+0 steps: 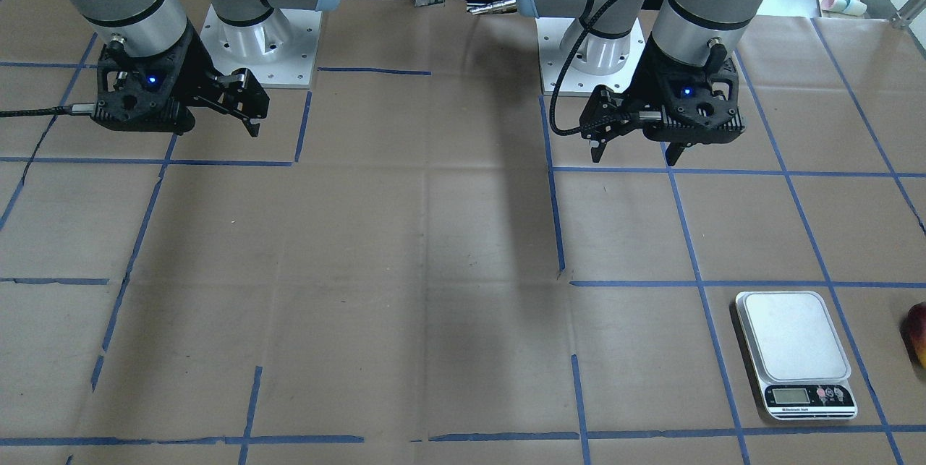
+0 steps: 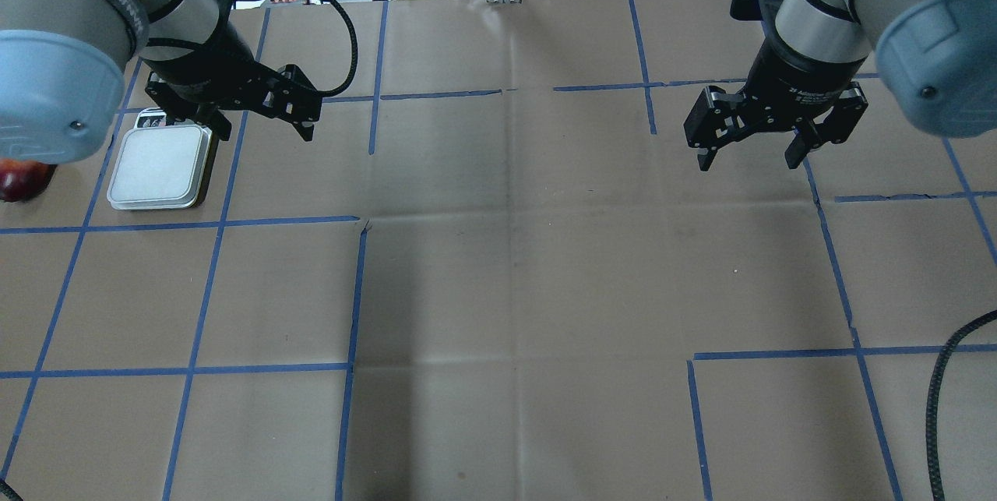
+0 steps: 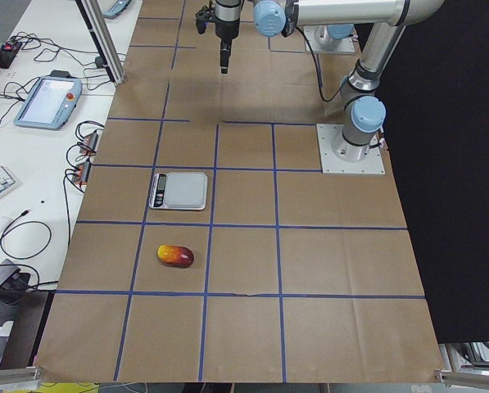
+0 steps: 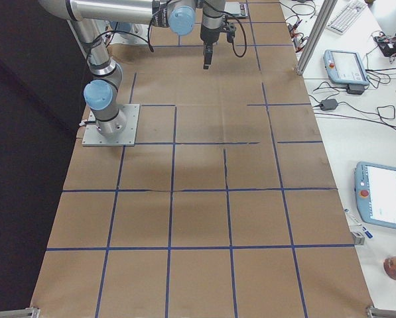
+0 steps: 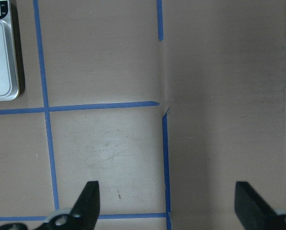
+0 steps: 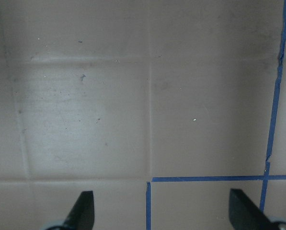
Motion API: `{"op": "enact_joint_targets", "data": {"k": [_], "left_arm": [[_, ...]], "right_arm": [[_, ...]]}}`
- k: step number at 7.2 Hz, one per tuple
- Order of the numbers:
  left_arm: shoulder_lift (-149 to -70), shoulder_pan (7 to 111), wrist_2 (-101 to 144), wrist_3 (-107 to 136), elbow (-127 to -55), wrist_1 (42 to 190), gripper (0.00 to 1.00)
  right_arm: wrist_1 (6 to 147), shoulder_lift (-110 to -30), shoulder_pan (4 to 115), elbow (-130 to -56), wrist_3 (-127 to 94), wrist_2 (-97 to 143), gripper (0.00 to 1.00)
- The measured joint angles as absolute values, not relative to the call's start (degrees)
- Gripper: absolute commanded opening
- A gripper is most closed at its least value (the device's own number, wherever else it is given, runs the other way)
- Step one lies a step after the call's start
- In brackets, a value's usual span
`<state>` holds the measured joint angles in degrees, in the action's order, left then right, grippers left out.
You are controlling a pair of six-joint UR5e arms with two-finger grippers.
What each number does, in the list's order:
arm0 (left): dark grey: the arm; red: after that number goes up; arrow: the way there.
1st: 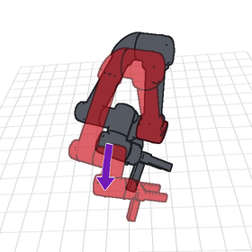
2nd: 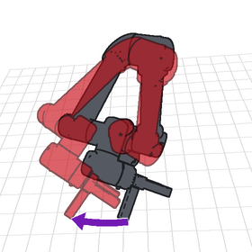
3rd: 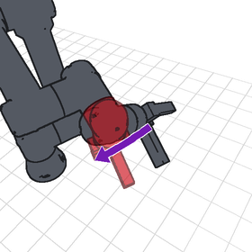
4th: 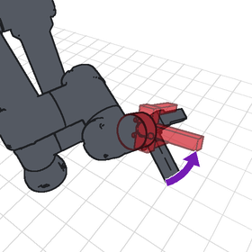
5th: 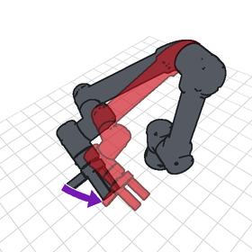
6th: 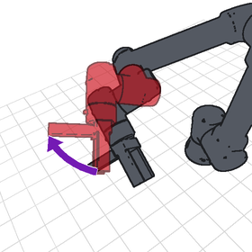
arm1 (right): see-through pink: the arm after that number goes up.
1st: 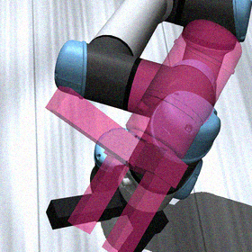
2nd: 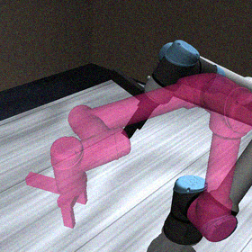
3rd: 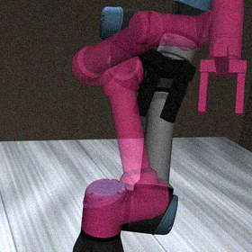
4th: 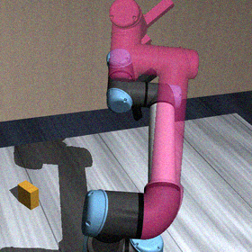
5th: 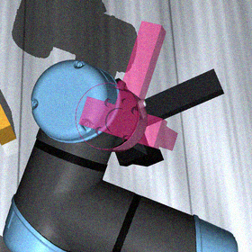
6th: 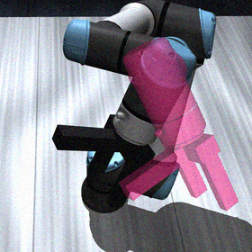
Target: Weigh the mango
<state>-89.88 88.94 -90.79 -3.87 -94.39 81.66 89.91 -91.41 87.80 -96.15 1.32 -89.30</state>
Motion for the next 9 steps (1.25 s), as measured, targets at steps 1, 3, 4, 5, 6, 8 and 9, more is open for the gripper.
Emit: {"op": "enact_joint_targets", "data": {"k": [1, 3, 4, 5, 6, 8, 9], "left_arm": [[-90.0, 88.9, -90.8, -3.9, -94.4, 81.7, 1.00], [-90.1, 88.9, -90.7, -3.8, -94.4, 81.6, 1.00], [-90.2, 88.9, -90.7, -3.8, -94.4, 81.6, 1.00], [-90.2, 88.9, -90.7, -3.8, -94.4, 81.6, 1.00], [-90.3, 88.9, -90.6, -3.8, -94.4, 81.5, 1.00], [-90.8, 88.9, -90.6, -3.9, -94.5, 81.5, 1.00], [-91.0, 88.9, -90.5, -3.9, -94.5, 81.5, 1.00]], "right_arm": [[89.9, -91.4, 87.8, -96.2, 1.3, -89.3, 1.00], [89.9, -91.4, 87.8, -96.2, 1.3, -89.3, 1.00], [89.9, -91.4, 87.8, -96.2, 1.3, -89.3, 1.00], [89.9, -91.4, 87.8, -96.2, 1.3, -89.3, 1.00], [89.9, -91.4, 87.8, -96.2, 1.3, -89.3, 1.00], [89.9, -91.4, 87.8, -96.2, 1.3, -89.3, 1.00], [89.9, -91.4, 87.8, -96.2, 1.3, -89.3, 1.00]]}}
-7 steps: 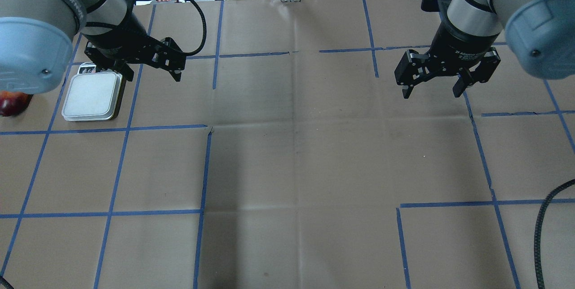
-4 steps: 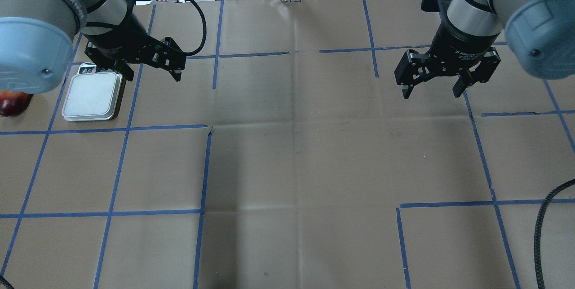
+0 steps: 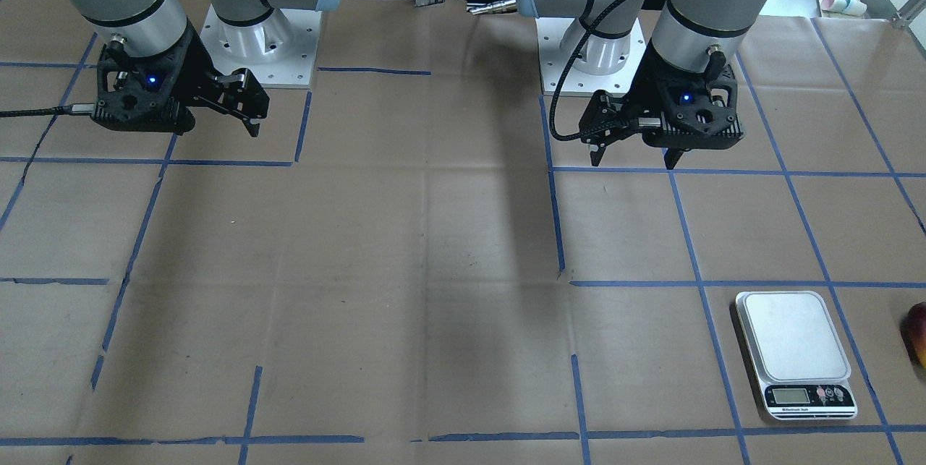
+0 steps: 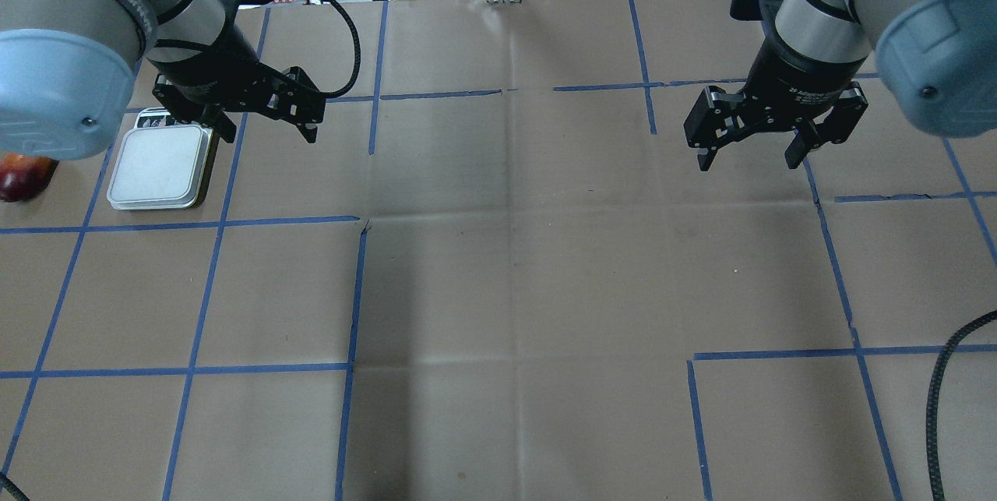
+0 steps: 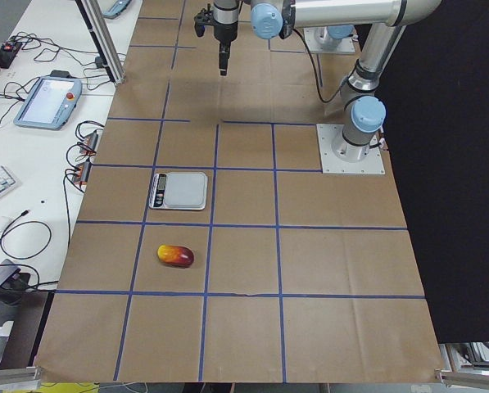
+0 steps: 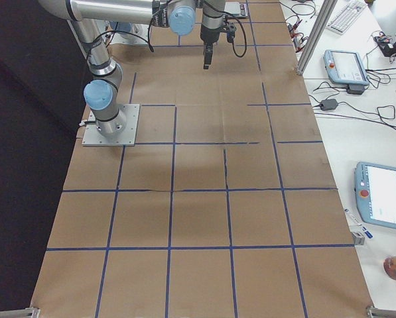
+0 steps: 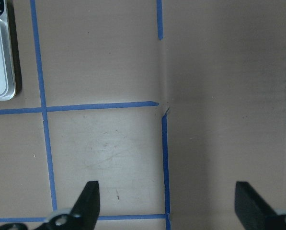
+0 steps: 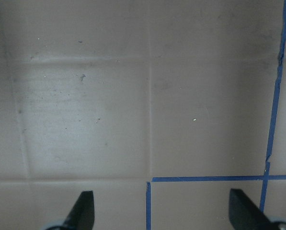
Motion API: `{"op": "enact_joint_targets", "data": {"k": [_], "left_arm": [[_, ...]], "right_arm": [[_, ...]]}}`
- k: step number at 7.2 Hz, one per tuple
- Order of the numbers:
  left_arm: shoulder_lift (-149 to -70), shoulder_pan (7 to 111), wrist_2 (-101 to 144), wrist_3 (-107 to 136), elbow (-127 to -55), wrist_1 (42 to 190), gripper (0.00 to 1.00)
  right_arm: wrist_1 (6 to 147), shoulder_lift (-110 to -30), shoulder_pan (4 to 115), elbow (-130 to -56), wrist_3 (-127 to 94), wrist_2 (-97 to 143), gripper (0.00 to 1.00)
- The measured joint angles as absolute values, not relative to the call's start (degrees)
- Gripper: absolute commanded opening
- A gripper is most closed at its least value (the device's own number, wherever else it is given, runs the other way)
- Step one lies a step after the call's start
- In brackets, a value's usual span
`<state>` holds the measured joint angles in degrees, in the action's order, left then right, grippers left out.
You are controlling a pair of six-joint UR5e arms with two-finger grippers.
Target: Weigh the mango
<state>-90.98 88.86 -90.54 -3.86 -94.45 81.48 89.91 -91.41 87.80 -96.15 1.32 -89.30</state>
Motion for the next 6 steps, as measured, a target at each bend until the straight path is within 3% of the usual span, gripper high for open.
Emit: {"op": "enact_joint_targets", "data": {"k": [6], "left_arm": [[-92.2, 84.8, -90.8, -4.5, -95.0, 81.5, 0.99]], "right_arm": [[89.9, -91.4, 87.8, -96.2, 1.3, -89.3, 1.00]]}}
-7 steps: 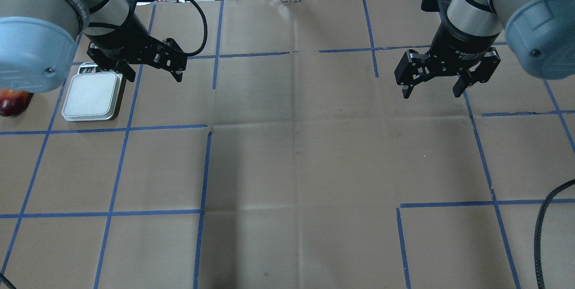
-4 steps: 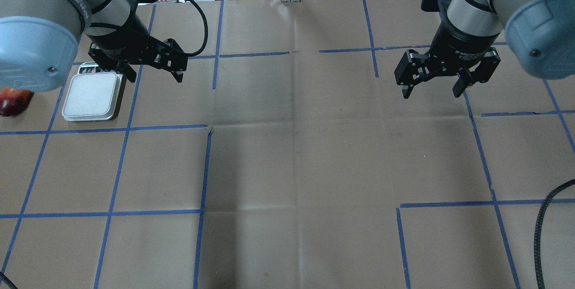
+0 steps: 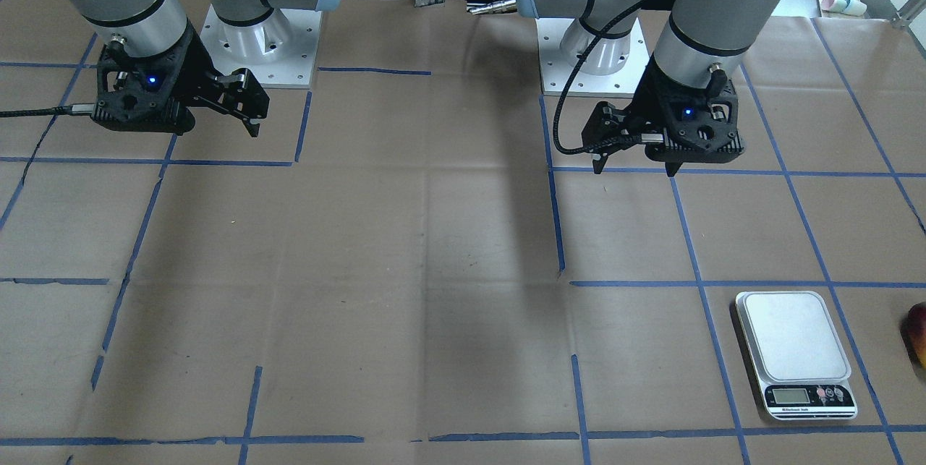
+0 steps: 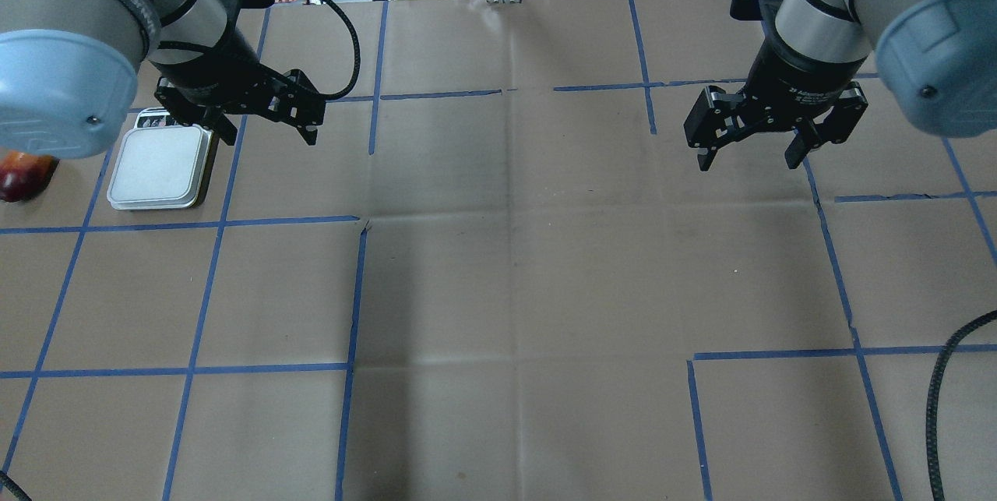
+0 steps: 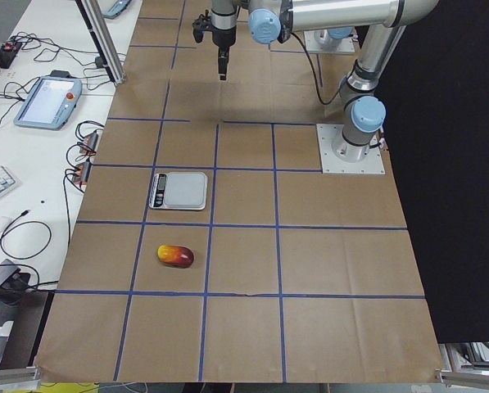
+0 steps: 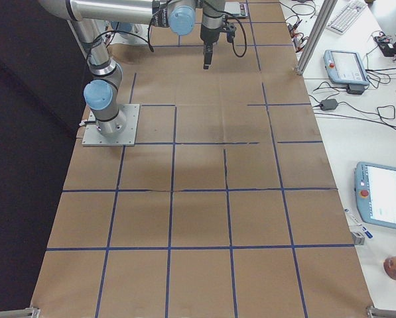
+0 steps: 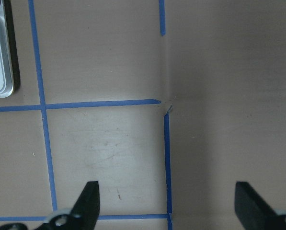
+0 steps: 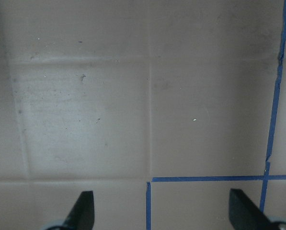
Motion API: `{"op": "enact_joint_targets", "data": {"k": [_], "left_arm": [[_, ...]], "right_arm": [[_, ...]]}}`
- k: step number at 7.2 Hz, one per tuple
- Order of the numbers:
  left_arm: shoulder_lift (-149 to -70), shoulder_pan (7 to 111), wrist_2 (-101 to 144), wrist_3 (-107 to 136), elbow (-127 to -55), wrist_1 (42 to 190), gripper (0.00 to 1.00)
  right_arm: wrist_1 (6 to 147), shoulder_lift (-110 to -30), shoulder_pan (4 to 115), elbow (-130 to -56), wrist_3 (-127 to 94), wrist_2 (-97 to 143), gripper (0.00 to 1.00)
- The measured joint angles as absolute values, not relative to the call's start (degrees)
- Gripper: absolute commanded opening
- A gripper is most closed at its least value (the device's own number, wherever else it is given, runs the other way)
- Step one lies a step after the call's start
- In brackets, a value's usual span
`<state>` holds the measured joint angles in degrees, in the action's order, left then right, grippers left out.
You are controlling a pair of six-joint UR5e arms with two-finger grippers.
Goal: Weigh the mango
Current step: 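Move the left gripper past the scale down toward the red-yellow mango, then close the left gripper on the mango and lift it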
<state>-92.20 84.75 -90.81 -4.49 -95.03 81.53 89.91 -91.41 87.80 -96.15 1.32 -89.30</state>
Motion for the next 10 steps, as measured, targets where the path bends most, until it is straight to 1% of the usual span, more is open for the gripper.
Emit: {"op": "enact_joint_targets", "data": {"k": [3, 5, 6, 8, 10], "left_arm": [[-98.9, 67.1, -90.8, -15.1, -93.7, 81.2, 0.99], [-106.4, 56.8, -90.8, -23.9, -89.1, 80.7, 0.99], [-111.4, 53.2, -90.9, -28.1, -84.5, 80.2, 0.99], [-123.0, 48.1, -90.8, -35.3, -72.8, 79.2, 0.98], [-132.8, 45.3, -90.7, -38.3, -62.7, 78.1, 0.99]], "right_arm": [[89.9, -91.4, 87.8, -96.1, 1.3, -89.3, 1.00], [89.9, -91.4, 87.8, -96.2, 1.3, -89.3, 1.00], [89.9, -91.4, 87.8, -96.2, 1.3, -89.3, 1.00], [89.9, -91.4, 87.8, -96.2, 1.3, -89.3, 1.00], [89.9, -91.4, 87.8, -96.2, 1.3, -89.3, 1.00]]}}
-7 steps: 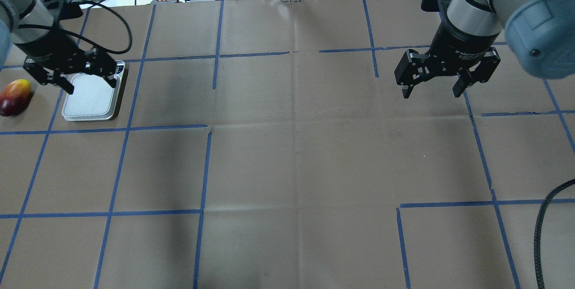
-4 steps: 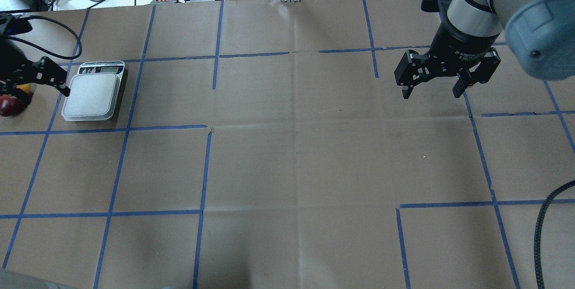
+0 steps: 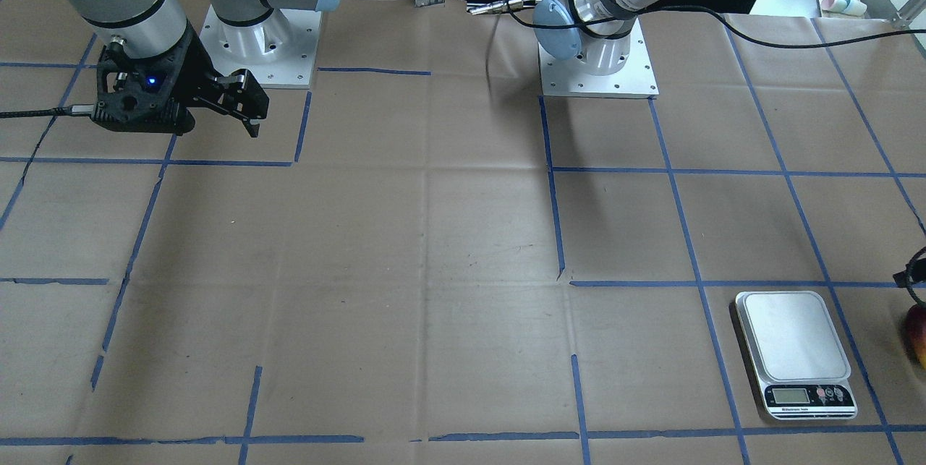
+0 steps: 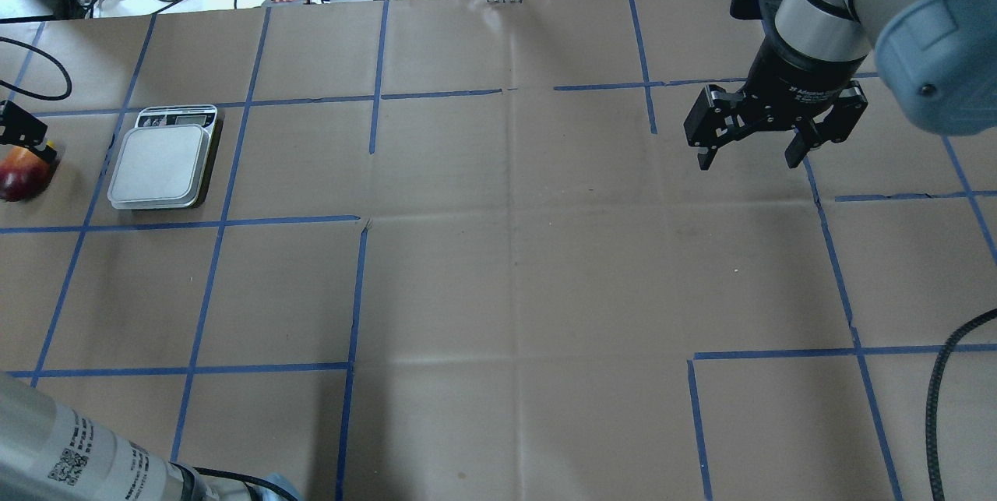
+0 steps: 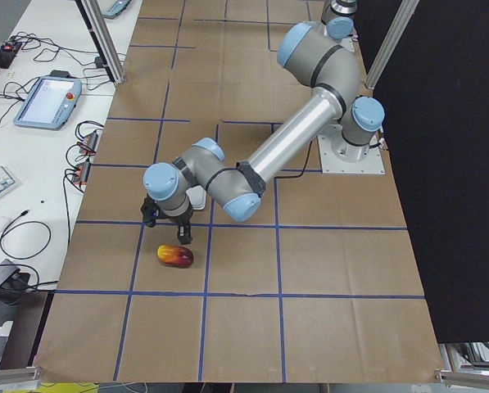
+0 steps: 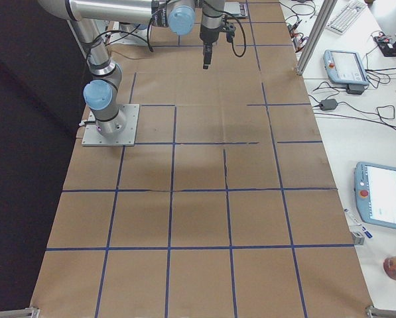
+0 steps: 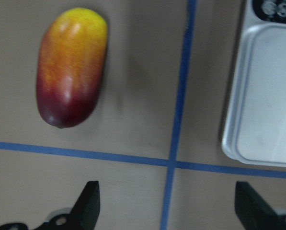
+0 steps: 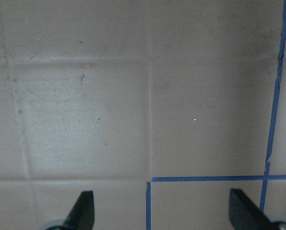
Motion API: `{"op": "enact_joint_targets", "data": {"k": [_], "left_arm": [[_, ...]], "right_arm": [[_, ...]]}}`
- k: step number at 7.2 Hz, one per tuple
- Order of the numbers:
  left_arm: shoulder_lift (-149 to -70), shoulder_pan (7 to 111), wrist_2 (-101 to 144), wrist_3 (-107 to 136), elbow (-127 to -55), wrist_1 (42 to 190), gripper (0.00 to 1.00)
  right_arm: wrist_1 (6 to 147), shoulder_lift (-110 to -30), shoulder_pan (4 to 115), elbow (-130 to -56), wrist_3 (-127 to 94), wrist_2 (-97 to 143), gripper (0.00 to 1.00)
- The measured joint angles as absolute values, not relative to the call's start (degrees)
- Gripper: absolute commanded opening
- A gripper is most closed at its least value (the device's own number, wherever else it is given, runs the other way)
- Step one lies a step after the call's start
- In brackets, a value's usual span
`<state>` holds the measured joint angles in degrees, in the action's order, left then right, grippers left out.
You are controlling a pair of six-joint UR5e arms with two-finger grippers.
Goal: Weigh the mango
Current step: 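Close the left gripper on the mango and lift it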
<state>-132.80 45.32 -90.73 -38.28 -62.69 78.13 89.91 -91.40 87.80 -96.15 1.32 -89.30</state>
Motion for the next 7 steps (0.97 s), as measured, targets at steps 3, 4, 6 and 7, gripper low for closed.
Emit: {"op": "enact_joint_targets", "data": {"k": [3, 4, 6, 7], "left_arm": [[-139.4, 44.8, -90.4, -43.4, -58.0, 73.0, 0.98], [-140.0, 44.9, -90.2, -44.1, -57.8, 72.2, 0.97], [-141.4, 45.1, -90.2, -45.4, -57.8, 71.9, 0.91], [-141.9, 45.1, -90.2, -45.6, -57.8, 71.9, 0.59]], "right_arm": [[89.9, -91.4, 87.8, -96.2, 1.3, -89.3, 1.00], [89.9, -91.4, 87.8, -96.2, 1.3, -89.3, 1.00], [89.9, -91.4, 87.8, -96.2, 1.3, -89.3, 1.00], [89.9, -91.4, 87.8, -96.2, 1.3, -89.3, 1.00]]}}
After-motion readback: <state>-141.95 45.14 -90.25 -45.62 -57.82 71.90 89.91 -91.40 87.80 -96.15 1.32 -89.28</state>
